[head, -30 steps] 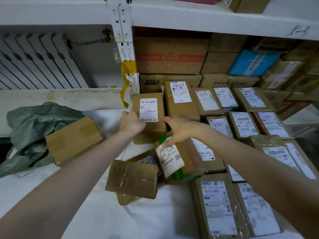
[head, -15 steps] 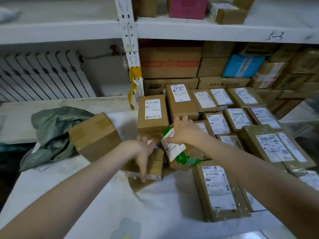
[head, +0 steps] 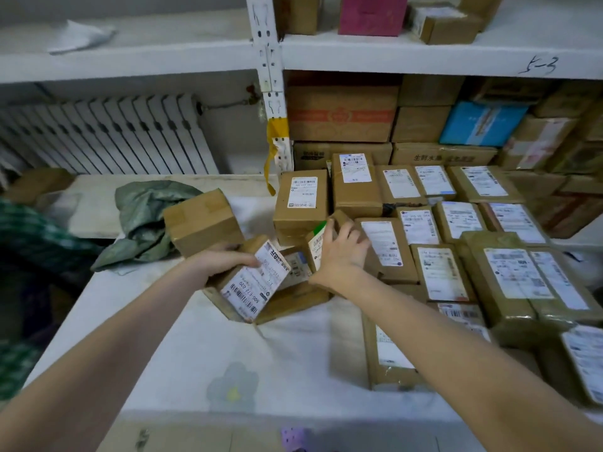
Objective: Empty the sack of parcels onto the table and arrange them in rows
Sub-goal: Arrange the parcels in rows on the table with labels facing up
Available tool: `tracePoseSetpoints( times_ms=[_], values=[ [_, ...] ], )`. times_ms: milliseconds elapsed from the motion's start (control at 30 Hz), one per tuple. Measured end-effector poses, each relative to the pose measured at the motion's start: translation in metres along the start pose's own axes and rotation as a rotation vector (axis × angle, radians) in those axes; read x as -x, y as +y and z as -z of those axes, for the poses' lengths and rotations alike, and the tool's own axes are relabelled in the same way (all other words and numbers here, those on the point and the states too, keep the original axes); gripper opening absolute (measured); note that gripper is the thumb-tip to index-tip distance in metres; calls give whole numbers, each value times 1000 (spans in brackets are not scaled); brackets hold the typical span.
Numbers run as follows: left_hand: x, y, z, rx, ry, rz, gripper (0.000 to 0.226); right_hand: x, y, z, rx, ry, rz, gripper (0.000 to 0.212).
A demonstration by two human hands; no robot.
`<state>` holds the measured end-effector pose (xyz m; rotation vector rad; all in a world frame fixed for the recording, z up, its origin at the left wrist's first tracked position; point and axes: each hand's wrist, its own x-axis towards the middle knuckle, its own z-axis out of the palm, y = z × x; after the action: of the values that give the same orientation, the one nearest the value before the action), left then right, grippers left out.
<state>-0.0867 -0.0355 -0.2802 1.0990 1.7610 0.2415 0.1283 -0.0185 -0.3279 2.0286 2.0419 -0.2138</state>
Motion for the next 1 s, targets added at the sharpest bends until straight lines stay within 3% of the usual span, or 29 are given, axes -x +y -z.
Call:
tracePoseSetpoints(
  times_ms=[133, 267, 500, 567, 633, 700, 800, 900, 1000],
  values=[
    [10, -40, 17, 220, 143, 95, 32, 2, 1, 5, 83, -5, 12, 144],
    [16, -74, 31, 115, 223, 190, 27, 5, -5, 5, 141, -35, 3, 147],
    [-8, -112, 24, 36, 130, 216, 32, 4, -15, 4, 209, -39, -53, 142],
    [-21, -120, 22, -61, 157, 197, 44, 3, -17, 2, 223, -28, -74, 143],
    [-35, -122, 21, -355, 269, 140, 56, 4, -18, 3, 181, 10, -96, 143],
    [-44, -108, 12, -560, 379, -63, 55, 7, -16, 9, 89, 67, -117, 140],
    [-51, -72, -16, -582, 246, -349, 71, 11, -6, 22, -80, 167, -189, 135],
    [-64, -48, -39, -755, 59, -332, 117, 18, 12, 36, -315, 247, -313, 132],
    [-77, -41, -52, -947, 31, -303, 136, 29, 35, 44, -534, 246, -400, 126]
  ],
)
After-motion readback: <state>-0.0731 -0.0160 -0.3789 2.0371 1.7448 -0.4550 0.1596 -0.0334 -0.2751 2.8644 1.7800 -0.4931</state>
